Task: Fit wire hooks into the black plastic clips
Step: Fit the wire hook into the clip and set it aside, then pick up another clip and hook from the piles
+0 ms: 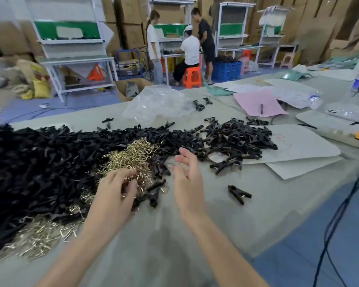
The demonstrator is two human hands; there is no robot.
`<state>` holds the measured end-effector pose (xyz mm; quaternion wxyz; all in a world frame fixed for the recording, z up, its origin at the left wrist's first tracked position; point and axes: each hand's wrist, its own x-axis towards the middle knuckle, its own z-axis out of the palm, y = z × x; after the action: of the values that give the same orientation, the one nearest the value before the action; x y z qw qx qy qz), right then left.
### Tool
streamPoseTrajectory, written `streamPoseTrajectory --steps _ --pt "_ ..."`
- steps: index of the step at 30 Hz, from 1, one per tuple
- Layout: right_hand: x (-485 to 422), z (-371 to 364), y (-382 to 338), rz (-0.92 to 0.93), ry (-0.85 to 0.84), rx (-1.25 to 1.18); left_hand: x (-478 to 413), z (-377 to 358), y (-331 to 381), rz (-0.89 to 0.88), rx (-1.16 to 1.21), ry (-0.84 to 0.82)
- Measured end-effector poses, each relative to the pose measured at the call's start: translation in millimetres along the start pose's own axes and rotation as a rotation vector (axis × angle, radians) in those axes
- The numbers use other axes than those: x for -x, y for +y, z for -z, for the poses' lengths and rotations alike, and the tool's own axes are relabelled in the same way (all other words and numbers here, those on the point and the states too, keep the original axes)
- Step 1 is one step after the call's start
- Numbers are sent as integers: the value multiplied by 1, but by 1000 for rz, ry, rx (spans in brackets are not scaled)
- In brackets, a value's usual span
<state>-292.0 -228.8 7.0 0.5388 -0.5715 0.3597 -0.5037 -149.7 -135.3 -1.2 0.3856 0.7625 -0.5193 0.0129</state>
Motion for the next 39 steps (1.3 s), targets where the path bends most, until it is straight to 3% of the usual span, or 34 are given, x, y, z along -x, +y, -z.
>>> streamPoseTrajectory --steps 6,11,14,19,25,39 --pt "39 -94 16 148 -340 255 58 72 -103 197 -395 201" --pt "64 -156 33 318 -554 514 75 92 -140 300 -485 260" --pt "69 -179 46 437 -564 725 69 93 -145 314 -496 241" --pt "61 -195 57 486 -515 971 55 95 -152 272 -607 220" --pt "59 -191 62 569 -497 958 48 94 -163 238 -680 257" --pt "55 -190 58 498 -611 826 53 95 -161 117 -537 204"
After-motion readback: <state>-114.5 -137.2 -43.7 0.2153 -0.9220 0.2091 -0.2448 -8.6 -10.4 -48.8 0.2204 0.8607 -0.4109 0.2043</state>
